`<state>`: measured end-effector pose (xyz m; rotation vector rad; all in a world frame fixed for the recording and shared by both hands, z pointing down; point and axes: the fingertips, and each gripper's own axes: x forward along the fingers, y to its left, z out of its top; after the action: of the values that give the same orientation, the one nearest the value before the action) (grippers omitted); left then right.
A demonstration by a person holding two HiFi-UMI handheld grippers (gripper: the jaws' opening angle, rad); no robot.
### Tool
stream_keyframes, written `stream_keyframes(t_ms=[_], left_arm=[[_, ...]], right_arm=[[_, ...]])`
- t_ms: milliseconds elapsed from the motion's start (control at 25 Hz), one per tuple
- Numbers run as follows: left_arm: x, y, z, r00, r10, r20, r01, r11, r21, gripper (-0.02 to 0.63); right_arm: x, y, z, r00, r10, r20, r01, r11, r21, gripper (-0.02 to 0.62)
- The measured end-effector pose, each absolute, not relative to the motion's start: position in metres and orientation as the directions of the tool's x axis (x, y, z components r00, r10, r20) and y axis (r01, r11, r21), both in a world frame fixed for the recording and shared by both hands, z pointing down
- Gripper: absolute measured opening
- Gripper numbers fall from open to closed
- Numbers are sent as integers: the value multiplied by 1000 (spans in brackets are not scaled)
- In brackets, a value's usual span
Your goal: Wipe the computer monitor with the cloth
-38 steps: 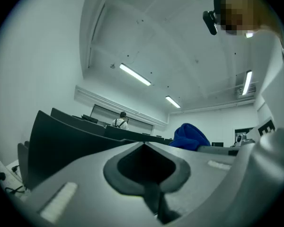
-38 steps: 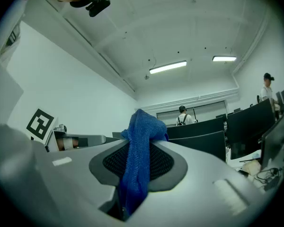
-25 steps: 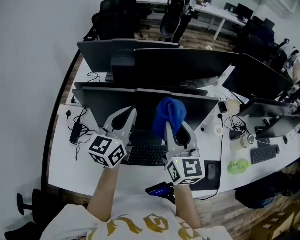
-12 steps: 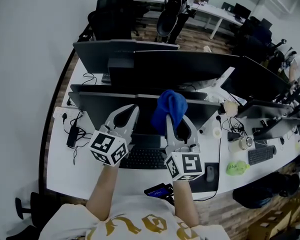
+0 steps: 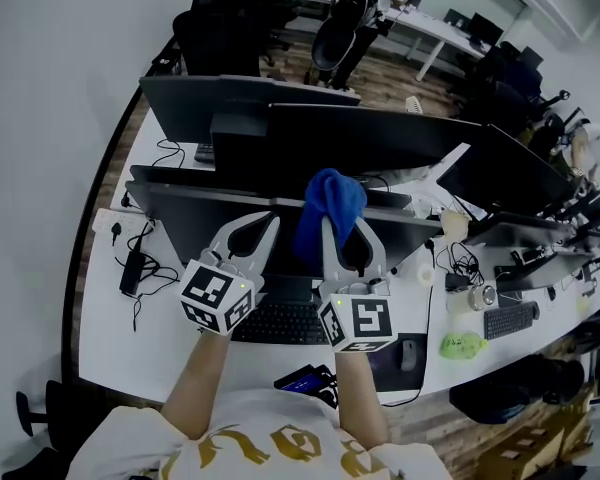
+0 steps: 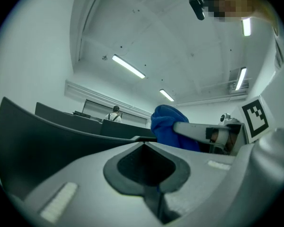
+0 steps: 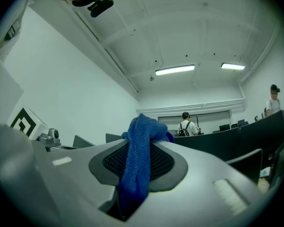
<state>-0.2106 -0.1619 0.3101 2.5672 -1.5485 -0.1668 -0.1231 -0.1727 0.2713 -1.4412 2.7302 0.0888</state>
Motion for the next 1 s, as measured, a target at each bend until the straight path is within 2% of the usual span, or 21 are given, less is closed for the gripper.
stream_keyframes(t_ms=[480,560,720,840,1000], left_arm=[[-215,-164,317,462,-886,-22,-870,-458,182,2],[-213,-162,317,468,-884,-24,-867,-464,181,2],[-213,-161,319,480,-877,-22,-864,-476,164,2],[-214,-159,322,491,-871,-24,-857,-488,164,2],[-218,-155,323,522,-852,-50,-837,-522,163,2]], right_arm=[[-139,-187,263,-584,-804,-108,-806,590,-37,118],[-141,-189,267,-588,-806,-67,-805,591,-56,117],[-150,-198,275,-560,-828,40,-824,561,76,115],[-152,-197,276,-520,-854,38,-840,518,158,115],[-154,-198,278,-509,-861,21,-850,506,148,117]])
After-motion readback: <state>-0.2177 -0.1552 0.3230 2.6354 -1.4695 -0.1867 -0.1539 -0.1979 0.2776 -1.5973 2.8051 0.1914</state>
